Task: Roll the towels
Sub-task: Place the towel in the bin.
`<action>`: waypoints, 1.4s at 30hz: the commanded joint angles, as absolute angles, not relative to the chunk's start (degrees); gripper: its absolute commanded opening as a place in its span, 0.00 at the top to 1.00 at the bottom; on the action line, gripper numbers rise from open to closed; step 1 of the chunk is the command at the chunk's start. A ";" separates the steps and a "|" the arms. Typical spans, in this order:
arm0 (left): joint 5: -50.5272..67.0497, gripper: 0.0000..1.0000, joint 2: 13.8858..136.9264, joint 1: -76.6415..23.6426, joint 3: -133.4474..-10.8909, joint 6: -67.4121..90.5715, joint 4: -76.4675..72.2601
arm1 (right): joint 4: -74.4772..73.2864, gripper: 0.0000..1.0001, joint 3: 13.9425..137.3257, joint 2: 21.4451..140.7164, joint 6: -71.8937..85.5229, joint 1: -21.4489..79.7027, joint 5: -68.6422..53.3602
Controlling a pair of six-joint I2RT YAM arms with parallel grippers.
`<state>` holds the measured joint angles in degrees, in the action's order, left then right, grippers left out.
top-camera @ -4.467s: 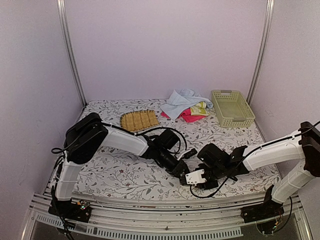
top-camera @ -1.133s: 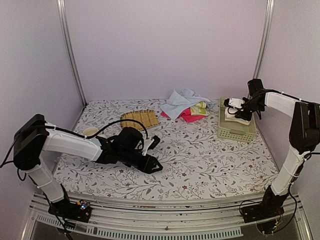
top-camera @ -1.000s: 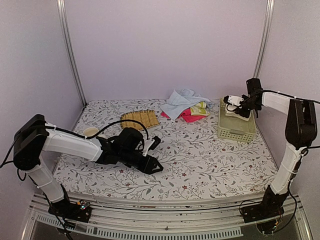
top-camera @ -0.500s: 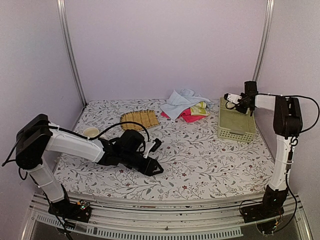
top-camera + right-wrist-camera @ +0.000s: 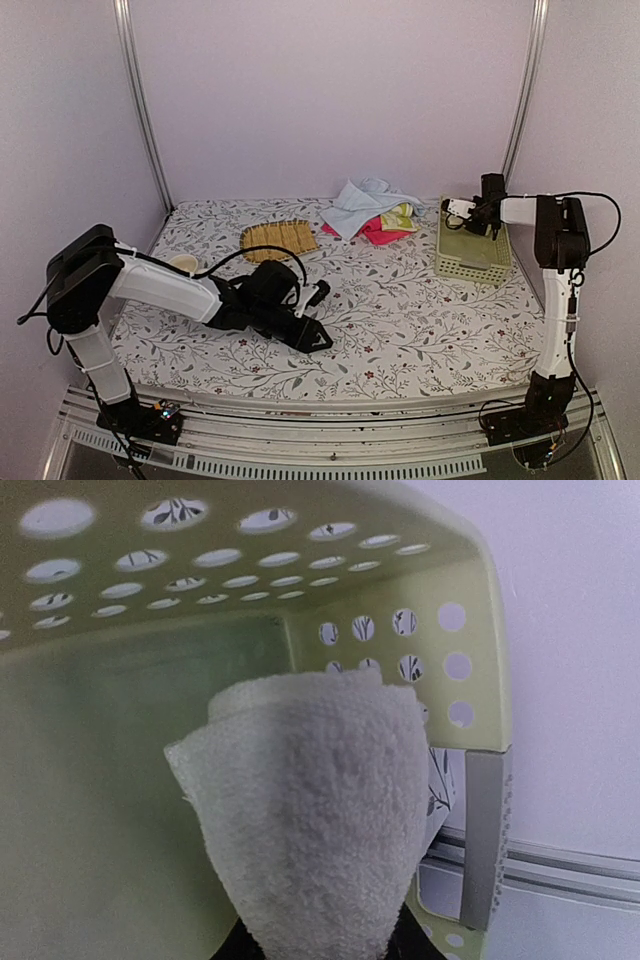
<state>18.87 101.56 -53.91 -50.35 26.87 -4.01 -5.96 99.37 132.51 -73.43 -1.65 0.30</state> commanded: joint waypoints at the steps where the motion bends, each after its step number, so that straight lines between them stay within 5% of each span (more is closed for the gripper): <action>1: 19.68 0.57 103.06 -54.59 -51.62 26.38 -4.44 | -6.69 0.97 101.57 134.03 -74.43 -2.18 -0.72; 16: 20.58 0.57 106.47 -54.53 -55.37 24.99 -2.78 | -20.91 0.84 115.36 144.49 -78.56 -2.38 2.91; 30: 20.90 0.57 106.69 -54.54 -55.39 24.74 -3.01 | -23.70 0.38 113.76 140.58 -77.67 -2.37 4.04; 42: 20.69 0.57 105.10 -54.78 -53.87 25.23 -3.87 | -27.22 0.22 113.80 138.34 -76.74 -2.46 2.85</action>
